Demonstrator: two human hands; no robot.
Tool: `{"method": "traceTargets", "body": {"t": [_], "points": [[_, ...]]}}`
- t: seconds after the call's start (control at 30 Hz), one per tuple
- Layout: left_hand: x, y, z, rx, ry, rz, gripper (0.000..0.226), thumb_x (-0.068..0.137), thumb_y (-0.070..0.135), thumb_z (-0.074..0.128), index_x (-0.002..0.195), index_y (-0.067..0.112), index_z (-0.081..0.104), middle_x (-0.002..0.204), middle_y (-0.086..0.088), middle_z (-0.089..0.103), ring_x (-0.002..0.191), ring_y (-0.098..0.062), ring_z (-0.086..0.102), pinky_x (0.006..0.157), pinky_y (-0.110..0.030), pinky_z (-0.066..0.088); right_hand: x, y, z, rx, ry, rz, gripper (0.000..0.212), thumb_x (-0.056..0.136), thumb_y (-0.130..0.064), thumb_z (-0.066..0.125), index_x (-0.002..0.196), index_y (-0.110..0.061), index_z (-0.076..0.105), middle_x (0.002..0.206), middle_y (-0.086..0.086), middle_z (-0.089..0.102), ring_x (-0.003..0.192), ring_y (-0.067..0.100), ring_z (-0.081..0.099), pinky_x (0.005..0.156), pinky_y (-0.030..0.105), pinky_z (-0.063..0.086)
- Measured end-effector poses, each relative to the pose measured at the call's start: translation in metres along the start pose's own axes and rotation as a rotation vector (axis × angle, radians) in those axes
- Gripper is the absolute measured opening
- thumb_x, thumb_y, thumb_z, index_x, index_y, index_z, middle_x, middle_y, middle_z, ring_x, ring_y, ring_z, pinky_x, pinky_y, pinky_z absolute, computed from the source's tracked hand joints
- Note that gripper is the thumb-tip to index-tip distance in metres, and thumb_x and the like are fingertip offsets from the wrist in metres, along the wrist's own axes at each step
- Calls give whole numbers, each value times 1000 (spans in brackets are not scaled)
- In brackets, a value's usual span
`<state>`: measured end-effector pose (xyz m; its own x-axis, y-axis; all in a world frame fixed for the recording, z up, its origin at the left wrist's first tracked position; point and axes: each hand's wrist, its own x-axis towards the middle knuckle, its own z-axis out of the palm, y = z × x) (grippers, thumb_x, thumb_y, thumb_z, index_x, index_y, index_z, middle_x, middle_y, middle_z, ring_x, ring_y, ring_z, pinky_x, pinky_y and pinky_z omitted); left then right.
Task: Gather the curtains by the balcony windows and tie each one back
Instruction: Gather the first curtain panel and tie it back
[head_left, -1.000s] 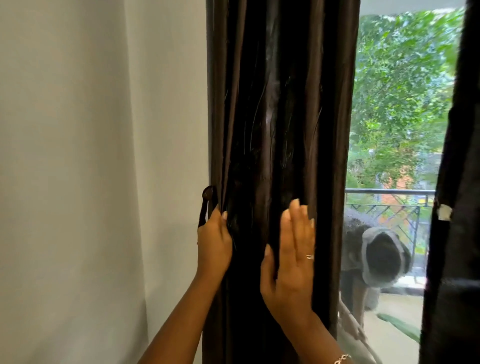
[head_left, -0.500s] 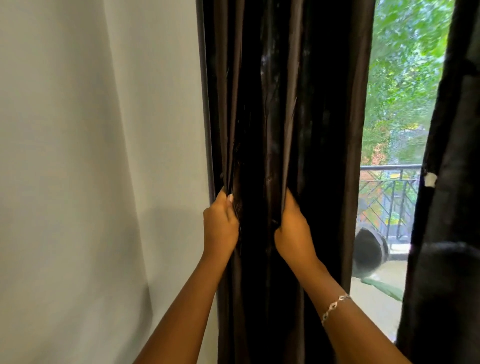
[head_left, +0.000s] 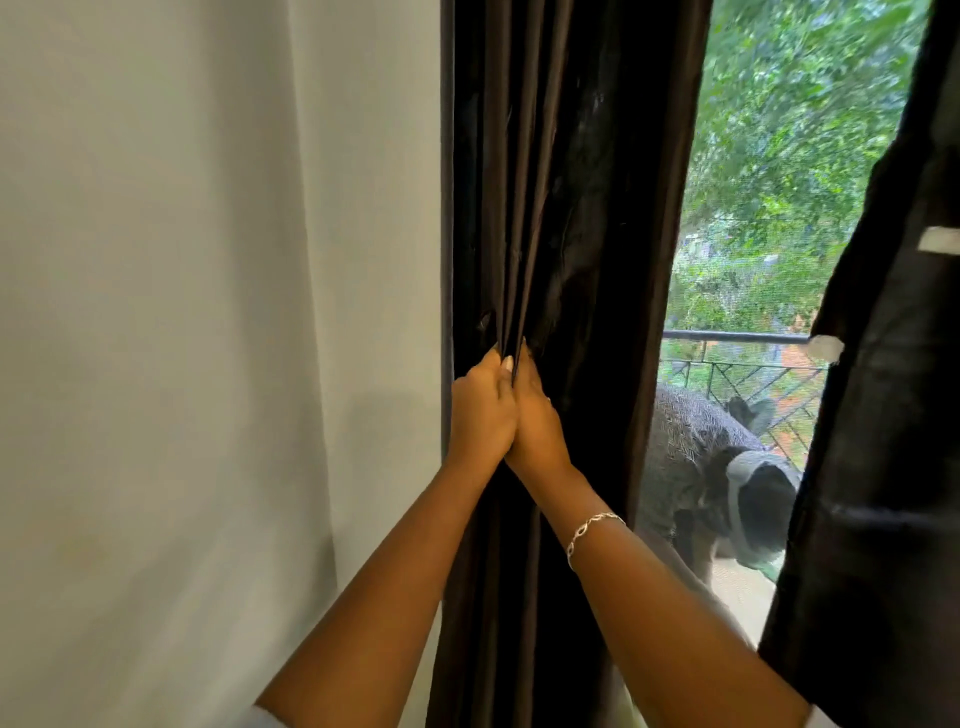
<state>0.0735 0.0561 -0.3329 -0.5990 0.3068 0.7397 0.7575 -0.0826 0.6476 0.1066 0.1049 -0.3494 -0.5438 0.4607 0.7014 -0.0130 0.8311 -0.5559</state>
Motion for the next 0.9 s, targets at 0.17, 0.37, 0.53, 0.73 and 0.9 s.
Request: {"method": "traceTargets", "body": {"t": [0.17,0.37,0.53,0.73,0.9], "points": [[-16,29,4,3,-3,-41,40,94,36,47,79,0,55,60,3,50,63,-14,56,63,-23,45,-17,0,-21,-184,-69,-168,54,98,-42,28,147,-20,22,139,10,47,121,26,53,99,47,46],[-20,41,-7,168,32,-92,31,99,20,39,79,1,53,83,-23,62,74,-29,58,64,-28,40,-40,-2,-46,-242,-271,-109,78,91,-17,50,148,-9,-2,158,10,2,146,21,0,120,38,10],[-24,43,-22,250,62,-105,35,99,21,38,87,-5,57,84,-24,62,76,-33,58,67,-37,46,-79,0,-74,-124,347,-294,65,80,0,48,142,-2,30,151,16,26,143,24,18,117,30,19],[-31,51,-26,278,64,-128,33,99,21,38,82,0,56,70,-12,52,65,-24,49,59,-31,39,-40,14,-110,297,178,255,87,86,-11,62,149,-11,3,153,10,25,138,26,32,108,26,26],[-36,56,-21,282,64,-107,32,99,21,38,78,3,54,78,-22,61,65,-28,54,60,-31,42,-27,5,-104,-70,-148,149,78,87,8,37,149,-16,-4,93,25,62,82,35,61,57,28,37]]}}
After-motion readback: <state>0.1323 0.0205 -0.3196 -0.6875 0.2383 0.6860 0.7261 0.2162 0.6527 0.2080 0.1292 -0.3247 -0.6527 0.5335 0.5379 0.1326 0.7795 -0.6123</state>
